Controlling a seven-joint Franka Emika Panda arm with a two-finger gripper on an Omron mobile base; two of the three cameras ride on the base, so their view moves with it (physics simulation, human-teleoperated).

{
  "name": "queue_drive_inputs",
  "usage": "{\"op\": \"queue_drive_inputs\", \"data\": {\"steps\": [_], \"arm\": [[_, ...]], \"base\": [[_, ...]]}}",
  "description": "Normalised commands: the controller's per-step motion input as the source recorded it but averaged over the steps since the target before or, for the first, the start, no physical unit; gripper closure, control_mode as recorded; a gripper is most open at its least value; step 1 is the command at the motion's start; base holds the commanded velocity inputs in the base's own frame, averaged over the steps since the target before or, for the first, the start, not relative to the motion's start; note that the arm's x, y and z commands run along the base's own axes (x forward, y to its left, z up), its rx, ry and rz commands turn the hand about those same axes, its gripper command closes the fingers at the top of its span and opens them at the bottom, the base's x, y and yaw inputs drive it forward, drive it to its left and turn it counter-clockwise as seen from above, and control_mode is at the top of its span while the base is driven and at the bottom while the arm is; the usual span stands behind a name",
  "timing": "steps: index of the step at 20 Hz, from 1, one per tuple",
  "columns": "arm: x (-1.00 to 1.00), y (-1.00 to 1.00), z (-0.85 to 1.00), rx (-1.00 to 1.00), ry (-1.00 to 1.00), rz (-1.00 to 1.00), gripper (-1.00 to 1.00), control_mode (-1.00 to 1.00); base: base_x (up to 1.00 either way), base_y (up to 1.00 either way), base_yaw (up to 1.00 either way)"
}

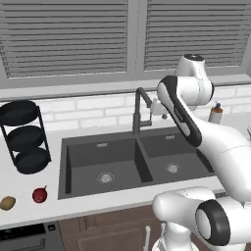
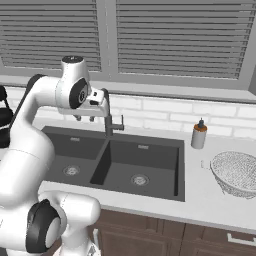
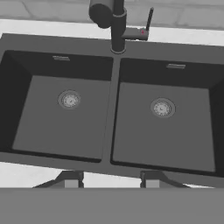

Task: Put the colander in the sink, put the pear, kiwi in the colander, and turn on the sink faucet and pour water over the colander.

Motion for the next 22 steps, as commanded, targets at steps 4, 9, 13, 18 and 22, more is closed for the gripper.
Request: {"op": "queue_drive_inputs", "data": {"steps": [4, 9, 13, 18, 22], "arm": [[-0.10, 0.00, 0.00, 0.01, 0.01, 0.00, -1.00, -1.00], [-0.21, -0.74, 0.00, 0.17, 0.00, 0.00, -1.00, -1.00], [-0.13, -1.00, 0.00, 0.11, 0.00, 0.00, -1.00, -1.00], [-0.01, -1.00, -0.05, 0.02, 0.00, 0.00, -1.00, -1.00], [0.01, -1.00, -0.13, 0.00, 0.05, 0.00, -1.00, -1.00]], "base": [[0.00, 0.00, 0.00], [0.00, 0.00, 0.00], [0.00, 0.00, 0.00], [0.00, 0.00, 0.00], [0.00, 0.00, 0.00]]}}
